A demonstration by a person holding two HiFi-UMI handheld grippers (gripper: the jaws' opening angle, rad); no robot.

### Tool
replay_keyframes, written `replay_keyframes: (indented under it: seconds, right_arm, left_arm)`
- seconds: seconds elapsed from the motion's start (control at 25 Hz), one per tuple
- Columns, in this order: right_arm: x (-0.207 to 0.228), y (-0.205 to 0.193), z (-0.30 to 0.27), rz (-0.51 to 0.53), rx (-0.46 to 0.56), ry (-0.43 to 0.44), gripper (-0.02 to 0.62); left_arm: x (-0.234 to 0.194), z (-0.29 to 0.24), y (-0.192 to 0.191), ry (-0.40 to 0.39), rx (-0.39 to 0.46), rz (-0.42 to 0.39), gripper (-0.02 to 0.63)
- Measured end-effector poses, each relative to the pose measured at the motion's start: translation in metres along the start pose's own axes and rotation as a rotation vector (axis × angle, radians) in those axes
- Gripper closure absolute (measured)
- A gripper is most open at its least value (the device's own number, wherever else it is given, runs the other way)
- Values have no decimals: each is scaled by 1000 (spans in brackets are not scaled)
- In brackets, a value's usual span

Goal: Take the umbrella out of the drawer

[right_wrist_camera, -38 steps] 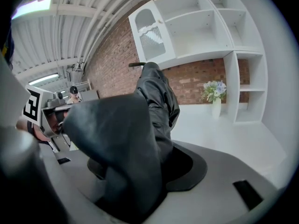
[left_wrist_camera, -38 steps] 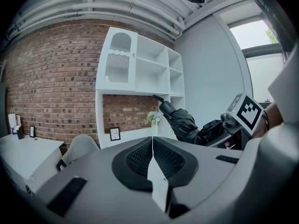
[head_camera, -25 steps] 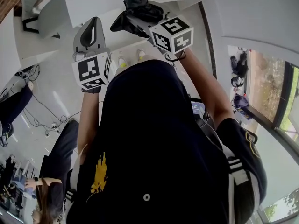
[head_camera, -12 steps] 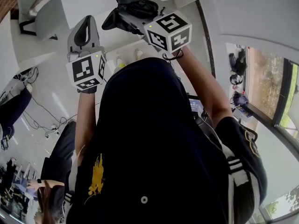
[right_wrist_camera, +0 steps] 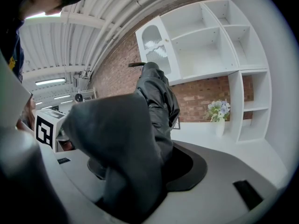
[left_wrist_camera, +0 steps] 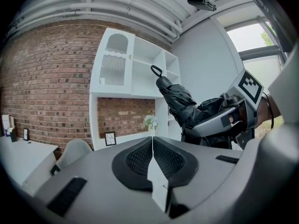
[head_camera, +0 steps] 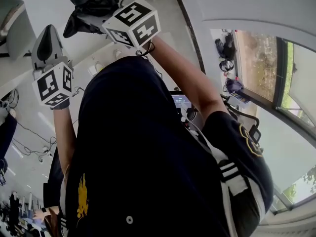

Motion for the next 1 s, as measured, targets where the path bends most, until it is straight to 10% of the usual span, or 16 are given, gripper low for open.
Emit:
replay_keyframes:
  seconds: [1.0]
  right_arm:
    - [-3, 7, 7, -18, 16, 9, 327]
  left_arm:
    - [0, 0, 9, 2, 19, -17, 584]
Point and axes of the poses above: the fingertips, and each gripper's own axes: z backward along the fingers, x to its right, y out of its top, the point moved 4 cm from there along z, backward along the fingers, and after that the axes turned 14 degrees about -y, right-handed, at the moved point
